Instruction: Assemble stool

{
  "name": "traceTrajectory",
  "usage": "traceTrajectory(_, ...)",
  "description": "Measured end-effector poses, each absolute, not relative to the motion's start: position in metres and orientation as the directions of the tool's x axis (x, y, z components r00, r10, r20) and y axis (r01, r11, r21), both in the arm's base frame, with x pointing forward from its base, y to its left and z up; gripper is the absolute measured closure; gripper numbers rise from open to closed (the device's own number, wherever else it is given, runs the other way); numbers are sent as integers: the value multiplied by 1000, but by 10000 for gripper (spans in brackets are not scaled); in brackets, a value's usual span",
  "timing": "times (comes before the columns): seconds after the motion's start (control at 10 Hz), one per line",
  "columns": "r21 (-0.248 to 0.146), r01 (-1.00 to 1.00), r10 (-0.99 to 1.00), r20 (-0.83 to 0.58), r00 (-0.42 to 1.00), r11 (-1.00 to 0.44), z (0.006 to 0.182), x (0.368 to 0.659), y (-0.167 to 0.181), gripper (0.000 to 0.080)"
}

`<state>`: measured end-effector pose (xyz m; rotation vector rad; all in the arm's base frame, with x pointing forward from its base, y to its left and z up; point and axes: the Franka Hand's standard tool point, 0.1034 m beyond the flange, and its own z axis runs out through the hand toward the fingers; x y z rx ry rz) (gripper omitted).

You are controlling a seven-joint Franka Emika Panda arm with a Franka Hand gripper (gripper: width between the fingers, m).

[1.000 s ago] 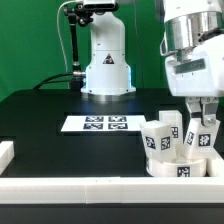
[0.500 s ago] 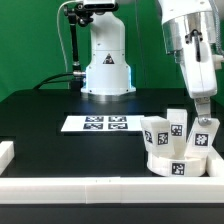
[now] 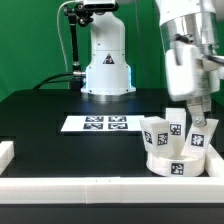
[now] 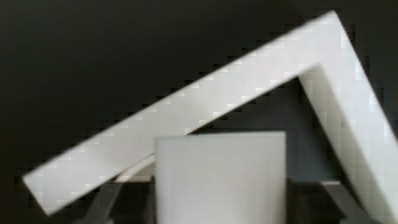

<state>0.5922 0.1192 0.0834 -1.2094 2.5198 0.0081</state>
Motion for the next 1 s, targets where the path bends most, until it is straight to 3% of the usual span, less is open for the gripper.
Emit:
traceTrajectory(0.3,-94,-656,-644,-338,-686,749,83,591,119,456)
traceTrajectory(0.6,-100,-670,-658,-341,-671,736,84,591,119,453)
traceTrajectory(0.7,-105,-676,-663,-353,-660,729,93,594,121,252)
traceTrajectory(0.8,-112,-681,-667,-366,-649,724,104,596,122,252)
traceTrajectory(0.9,-110,-683,-664,-385,-641,722,117,600,125,171)
traceTrajectory(1.0,-117,-682,-662,-402,-633,722,128,603,126,156)
